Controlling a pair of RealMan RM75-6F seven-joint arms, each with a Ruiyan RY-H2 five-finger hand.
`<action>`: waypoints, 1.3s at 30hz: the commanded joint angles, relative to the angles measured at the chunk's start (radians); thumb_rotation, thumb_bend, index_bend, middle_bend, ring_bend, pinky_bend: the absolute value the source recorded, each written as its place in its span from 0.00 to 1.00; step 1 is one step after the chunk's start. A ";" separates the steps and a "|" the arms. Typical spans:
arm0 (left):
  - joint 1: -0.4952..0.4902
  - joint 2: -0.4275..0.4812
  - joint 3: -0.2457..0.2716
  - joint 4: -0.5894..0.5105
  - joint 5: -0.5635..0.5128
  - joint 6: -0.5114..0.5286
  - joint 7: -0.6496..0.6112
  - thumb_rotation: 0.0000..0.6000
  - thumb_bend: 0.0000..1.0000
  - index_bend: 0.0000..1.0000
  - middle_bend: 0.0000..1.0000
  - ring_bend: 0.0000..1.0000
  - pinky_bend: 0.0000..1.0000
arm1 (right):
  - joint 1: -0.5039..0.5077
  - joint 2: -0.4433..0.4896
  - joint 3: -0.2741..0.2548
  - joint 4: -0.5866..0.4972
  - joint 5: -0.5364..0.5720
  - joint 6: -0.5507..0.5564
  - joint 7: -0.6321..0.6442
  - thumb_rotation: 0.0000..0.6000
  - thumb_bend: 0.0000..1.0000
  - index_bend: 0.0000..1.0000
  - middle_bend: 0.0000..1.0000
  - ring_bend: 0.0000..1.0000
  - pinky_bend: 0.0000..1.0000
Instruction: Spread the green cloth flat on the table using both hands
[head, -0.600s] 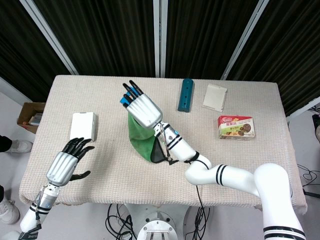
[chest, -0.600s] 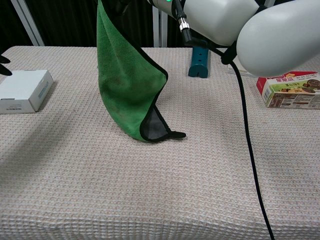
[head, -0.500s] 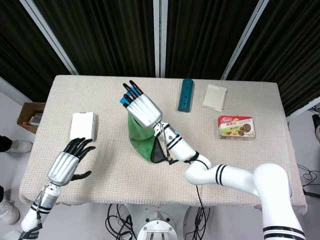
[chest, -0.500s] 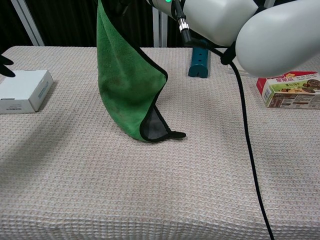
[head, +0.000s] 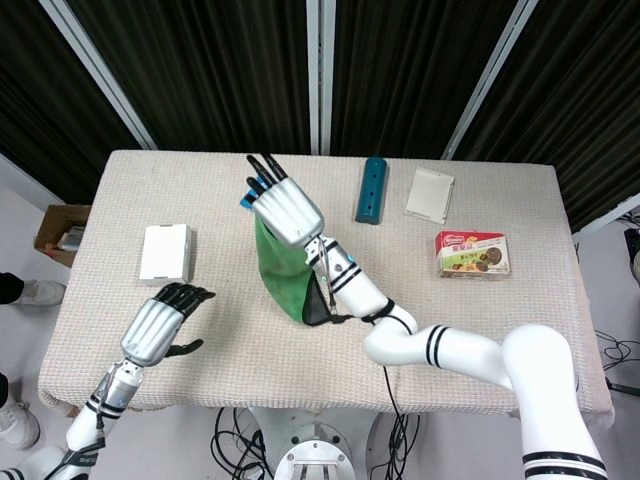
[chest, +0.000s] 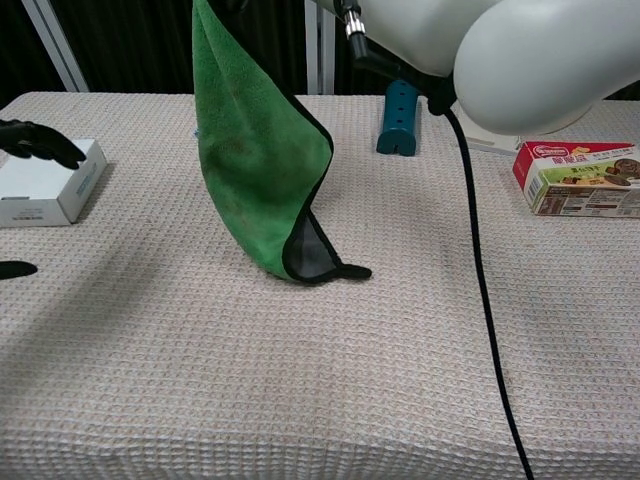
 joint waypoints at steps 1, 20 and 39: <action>-0.047 -0.052 -0.030 -0.036 0.004 -0.050 0.101 1.00 0.05 0.23 0.51 0.54 0.55 | 0.029 -0.020 0.026 0.030 0.047 -0.003 -0.044 1.00 0.49 0.72 0.29 0.00 0.00; -0.269 -0.317 -0.228 -0.019 -0.147 -0.223 0.497 1.00 0.06 0.15 0.66 0.73 0.78 | 0.110 -0.080 0.084 -0.024 0.228 0.202 -0.417 1.00 0.55 0.75 0.30 0.01 0.00; -0.365 -0.589 -0.349 0.188 -0.435 -0.180 0.842 1.00 0.12 0.09 0.83 0.90 0.88 | 0.112 -0.075 0.080 -0.076 0.307 0.204 -0.390 1.00 0.55 0.75 0.30 0.01 0.00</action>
